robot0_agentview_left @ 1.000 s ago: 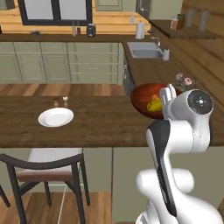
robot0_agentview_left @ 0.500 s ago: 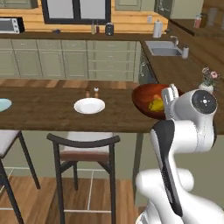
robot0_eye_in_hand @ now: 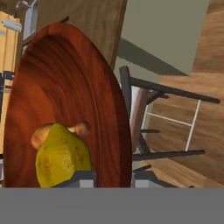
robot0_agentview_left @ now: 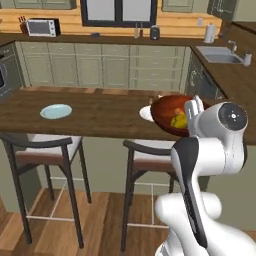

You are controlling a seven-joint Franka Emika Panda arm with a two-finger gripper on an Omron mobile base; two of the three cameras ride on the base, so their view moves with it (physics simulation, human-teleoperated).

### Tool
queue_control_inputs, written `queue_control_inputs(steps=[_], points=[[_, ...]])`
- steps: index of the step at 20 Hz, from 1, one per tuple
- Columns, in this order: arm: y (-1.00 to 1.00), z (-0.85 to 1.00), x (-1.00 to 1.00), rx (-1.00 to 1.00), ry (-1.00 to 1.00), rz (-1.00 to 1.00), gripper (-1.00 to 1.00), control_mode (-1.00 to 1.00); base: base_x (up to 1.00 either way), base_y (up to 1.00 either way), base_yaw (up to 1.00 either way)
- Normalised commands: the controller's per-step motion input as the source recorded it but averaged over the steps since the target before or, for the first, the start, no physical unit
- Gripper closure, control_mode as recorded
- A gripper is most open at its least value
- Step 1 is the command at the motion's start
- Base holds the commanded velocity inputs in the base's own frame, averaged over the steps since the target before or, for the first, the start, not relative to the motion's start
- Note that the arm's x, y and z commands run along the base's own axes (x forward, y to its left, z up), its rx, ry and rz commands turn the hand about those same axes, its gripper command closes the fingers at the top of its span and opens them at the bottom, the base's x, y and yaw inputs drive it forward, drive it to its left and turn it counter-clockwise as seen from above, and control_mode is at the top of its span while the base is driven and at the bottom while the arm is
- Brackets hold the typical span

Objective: Pick the chicken drumstick and lemon from their plates and place them in the bowl. Then put the bowl in the fridge.

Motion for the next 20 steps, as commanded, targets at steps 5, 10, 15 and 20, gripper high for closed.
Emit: queue_control_inputs(steps=[5,10,15,20], points=[[0.00,0.00,0.00,0.00,0.00,0.00,1.00,1.00,0.17,1.00,0.03],[0.00,0.00,0.00,0.00,0.00,0.00,1.00,1.00,0.22,1.00,-0.04],[0.00,0.00,0.00,0.00,0.00,0.00,1.00,1.00,0.24,1.00,-0.12],[0.00,0.00,0.00,0.00,0.00,0.00,1.00,1.00,0.27,1.00,-0.17]])
